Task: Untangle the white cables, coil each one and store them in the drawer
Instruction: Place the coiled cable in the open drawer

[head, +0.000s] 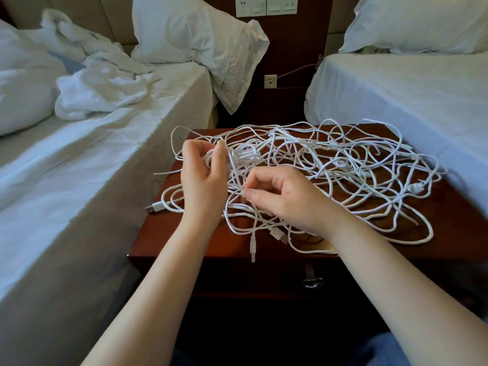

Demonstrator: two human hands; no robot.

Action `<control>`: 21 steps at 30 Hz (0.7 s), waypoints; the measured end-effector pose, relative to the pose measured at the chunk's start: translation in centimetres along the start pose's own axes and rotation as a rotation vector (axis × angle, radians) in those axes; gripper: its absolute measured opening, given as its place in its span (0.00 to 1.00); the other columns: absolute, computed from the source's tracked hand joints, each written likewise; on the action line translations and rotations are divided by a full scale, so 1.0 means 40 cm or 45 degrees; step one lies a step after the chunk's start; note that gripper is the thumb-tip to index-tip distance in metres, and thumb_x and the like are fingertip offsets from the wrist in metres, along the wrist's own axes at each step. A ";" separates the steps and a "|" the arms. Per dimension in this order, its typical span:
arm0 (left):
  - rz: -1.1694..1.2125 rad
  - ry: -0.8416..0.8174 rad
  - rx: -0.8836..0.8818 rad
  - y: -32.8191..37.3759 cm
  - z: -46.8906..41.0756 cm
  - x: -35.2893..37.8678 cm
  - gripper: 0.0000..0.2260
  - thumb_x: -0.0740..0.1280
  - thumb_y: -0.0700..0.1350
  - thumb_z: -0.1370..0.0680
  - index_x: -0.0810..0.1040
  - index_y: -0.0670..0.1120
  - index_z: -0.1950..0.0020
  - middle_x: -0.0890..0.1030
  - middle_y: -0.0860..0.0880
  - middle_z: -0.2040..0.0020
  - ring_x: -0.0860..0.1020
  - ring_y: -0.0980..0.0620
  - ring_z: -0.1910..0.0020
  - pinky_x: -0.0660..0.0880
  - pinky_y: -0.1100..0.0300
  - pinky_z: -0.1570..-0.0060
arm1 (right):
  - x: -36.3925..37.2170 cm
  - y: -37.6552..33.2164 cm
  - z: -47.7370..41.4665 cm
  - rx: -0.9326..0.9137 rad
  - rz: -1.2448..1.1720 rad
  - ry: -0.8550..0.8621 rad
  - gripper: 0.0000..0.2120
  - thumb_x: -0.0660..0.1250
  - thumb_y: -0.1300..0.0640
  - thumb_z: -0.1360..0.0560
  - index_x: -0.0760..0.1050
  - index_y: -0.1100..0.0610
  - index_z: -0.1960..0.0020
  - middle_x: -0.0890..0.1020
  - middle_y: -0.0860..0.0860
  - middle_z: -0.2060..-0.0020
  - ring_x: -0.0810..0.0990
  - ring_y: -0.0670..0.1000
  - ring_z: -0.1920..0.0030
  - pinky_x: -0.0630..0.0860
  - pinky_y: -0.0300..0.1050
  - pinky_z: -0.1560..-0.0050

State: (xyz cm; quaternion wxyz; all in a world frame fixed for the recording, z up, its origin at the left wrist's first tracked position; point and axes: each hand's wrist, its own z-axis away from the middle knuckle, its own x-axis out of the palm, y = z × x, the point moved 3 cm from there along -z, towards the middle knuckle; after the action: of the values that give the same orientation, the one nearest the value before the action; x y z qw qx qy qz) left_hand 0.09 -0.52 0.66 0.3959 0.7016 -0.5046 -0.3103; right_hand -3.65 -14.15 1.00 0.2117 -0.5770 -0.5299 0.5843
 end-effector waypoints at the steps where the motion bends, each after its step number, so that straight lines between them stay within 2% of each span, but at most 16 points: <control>1: 0.031 0.004 -0.003 0.002 -0.001 -0.004 0.08 0.63 0.49 0.22 0.66 0.53 0.59 0.71 0.50 0.66 0.70 0.52 0.67 0.69 0.52 0.65 | 0.002 0.009 -0.003 0.027 0.030 0.006 0.10 0.66 0.59 0.22 0.76 0.52 0.62 0.73 0.42 0.75 0.69 0.41 0.72 0.67 0.34 0.64; 3: 0.089 -0.034 -0.020 0.011 0.004 -0.006 0.08 0.63 0.49 0.21 0.67 0.52 0.58 0.71 0.49 0.66 0.70 0.49 0.66 0.70 0.48 0.64 | 0.006 0.030 -0.012 0.110 0.047 0.028 0.07 0.68 0.56 0.23 0.78 0.52 0.60 0.74 0.44 0.73 0.70 0.42 0.71 0.69 0.38 0.63; 6: 0.219 -0.126 -0.049 0.029 0.016 0.002 0.09 0.62 0.42 0.19 0.67 0.48 0.58 0.70 0.48 0.68 0.68 0.49 0.68 0.70 0.52 0.67 | -0.002 0.054 -0.021 0.192 0.030 0.040 0.08 0.66 0.56 0.21 0.79 0.52 0.59 0.72 0.43 0.76 0.69 0.43 0.73 0.68 0.39 0.67; 9: 0.317 -0.200 -0.085 0.038 0.018 0.001 0.09 0.61 0.41 0.19 0.67 0.48 0.59 0.73 0.53 0.69 0.70 0.51 0.69 0.70 0.58 0.69 | -0.017 0.058 -0.025 0.169 0.099 0.029 0.11 0.63 0.56 0.20 0.79 0.55 0.58 0.69 0.46 0.76 0.67 0.47 0.73 0.65 0.43 0.67; 11: 0.348 -0.292 -0.100 0.039 0.020 0.002 0.09 0.61 0.42 0.19 0.68 0.47 0.59 0.74 0.56 0.70 0.72 0.57 0.70 0.70 0.63 0.71 | -0.023 0.063 -0.026 0.186 0.113 0.045 0.11 0.62 0.54 0.20 0.79 0.57 0.57 0.70 0.48 0.74 0.67 0.47 0.73 0.66 0.41 0.67; 14: 0.357 -0.471 -0.113 0.049 0.032 0.011 0.08 0.61 0.41 0.19 0.68 0.46 0.59 0.77 0.55 0.70 0.74 0.59 0.71 0.71 0.66 0.72 | -0.035 0.067 -0.023 0.196 -0.005 0.077 0.11 0.62 0.53 0.19 0.77 0.52 0.59 0.72 0.47 0.73 0.68 0.44 0.73 0.67 0.34 0.69; 18: 0.262 -0.648 -0.065 0.050 0.040 0.019 0.08 0.62 0.43 0.20 0.69 0.48 0.59 0.76 0.48 0.67 0.72 0.56 0.72 0.67 0.65 0.73 | -0.069 0.076 -0.023 0.119 -0.030 0.165 0.06 0.65 0.56 0.22 0.79 0.56 0.55 0.79 0.49 0.66 0.74 0.48 0.65 0.73 0.35 0.61; 21: 0.200 -0.758 -0.057 0.052 0.044 0.029 0.08 0.62 0.42 0.20 0.69 0.47 0.59 0.75 0.52 0.71 0.70 0.58 0.74 0.65 0.65 0.74 | -0.078 0.080 -0.024 0.103 -0.112 0.204 0.07 0.65 0.53 0.22 0.79 0.53 0.56 0.82 0.48 0.62 0.80 0.45 0.61 0.77 0.39 0.57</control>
State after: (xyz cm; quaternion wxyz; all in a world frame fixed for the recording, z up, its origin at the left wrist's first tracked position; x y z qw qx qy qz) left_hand -2.00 -2.41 1.53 0.2687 0.5298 -0.6442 -0.4817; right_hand -0.84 -17.60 -0.14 0.3020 -0.5890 -0.5122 0.5473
